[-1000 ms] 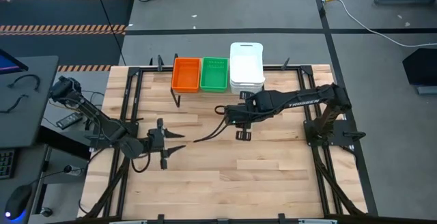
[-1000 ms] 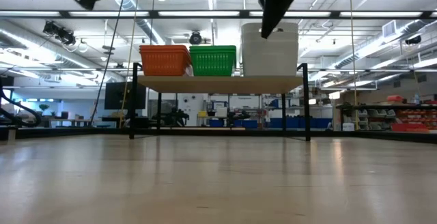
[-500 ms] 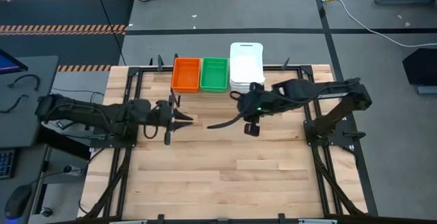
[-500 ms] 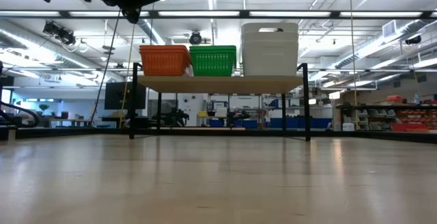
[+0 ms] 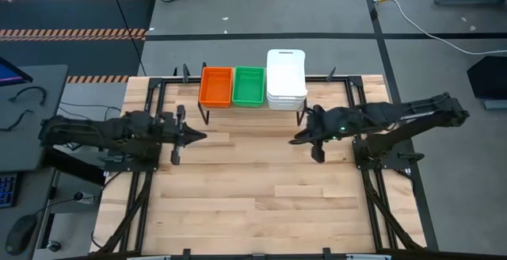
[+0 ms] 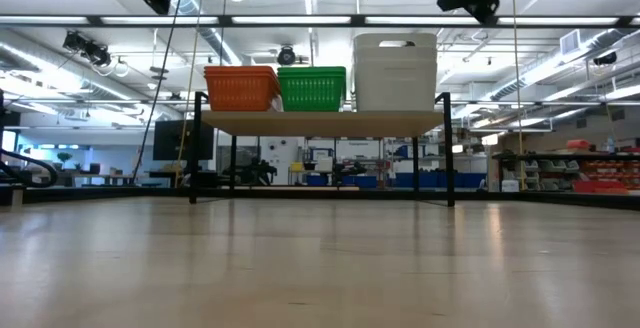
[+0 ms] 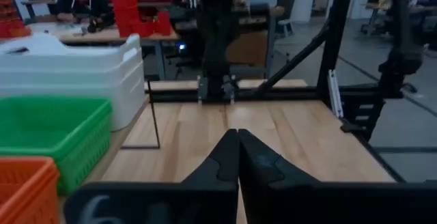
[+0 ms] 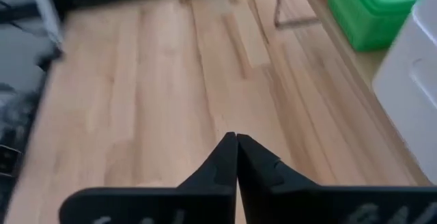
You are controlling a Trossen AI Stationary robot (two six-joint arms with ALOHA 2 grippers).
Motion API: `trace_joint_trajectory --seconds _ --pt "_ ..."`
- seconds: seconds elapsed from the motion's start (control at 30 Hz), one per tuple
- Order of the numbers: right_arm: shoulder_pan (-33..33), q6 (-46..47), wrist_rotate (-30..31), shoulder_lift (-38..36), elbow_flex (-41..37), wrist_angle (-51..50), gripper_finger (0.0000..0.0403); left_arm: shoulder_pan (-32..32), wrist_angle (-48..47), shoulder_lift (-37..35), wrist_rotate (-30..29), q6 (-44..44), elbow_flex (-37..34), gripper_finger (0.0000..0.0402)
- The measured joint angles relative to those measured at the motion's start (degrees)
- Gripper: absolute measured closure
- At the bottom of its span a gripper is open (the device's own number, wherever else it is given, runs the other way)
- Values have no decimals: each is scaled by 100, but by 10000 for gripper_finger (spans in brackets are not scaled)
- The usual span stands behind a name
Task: Stack baskets on shelf by color
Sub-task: Return to Home Position
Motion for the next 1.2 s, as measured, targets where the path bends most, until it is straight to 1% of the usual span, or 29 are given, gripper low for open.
trace_joint_trajectory --seconds 0.07,0.13,0.27,0.37,0.43,0.5,0.67,0.8,0.97,1.17,1.2 --pt "-1 -68 -117 -402 -539 621 397 0 -51 -179 59 0 -12 399" --pt "-1 -226 -133 -745 -1042 1209 398 0 200 -352 154 -7 -244 399" --pt "-19 -333 -140 -1323 -1934 2099 395 1 1297 -770 197 -205 -1267 400" --pt "-66 -340 -177 -1707 -2375 2407 399 81 2036 -1107 197 -417 -2029 400" --pt "-98 -350 -229 -1949 -2602 2575 400 160 2495 -1320 241 -576 -2394 400" --pt "-119 -420 -272 -2155 -2822 2898 399 252 2705 -1532 366 -659 -2658 401" --pt "-128 -681 -418 -2575 -3540 3831 399 529 2728 -1899 866 -745 -2903 401" --pt "-215 -703 -527 -2777 -4152 4546 399 810 2346 -2024 1253 -817 -2905 401" --pt "-345 -691 -681 -2896 -4920 5316 399 1049 2084 -2037 1388 -927 -2905 400" --pt "-482 -706 -754 -2902 -5789 6556 399 1073 1810 -2039 1392 -925 -2907 399" --pt "-499 -722 -755 -2893 -5810 6514 399 1073 1694 -2037 1391 -927 -2907 399"
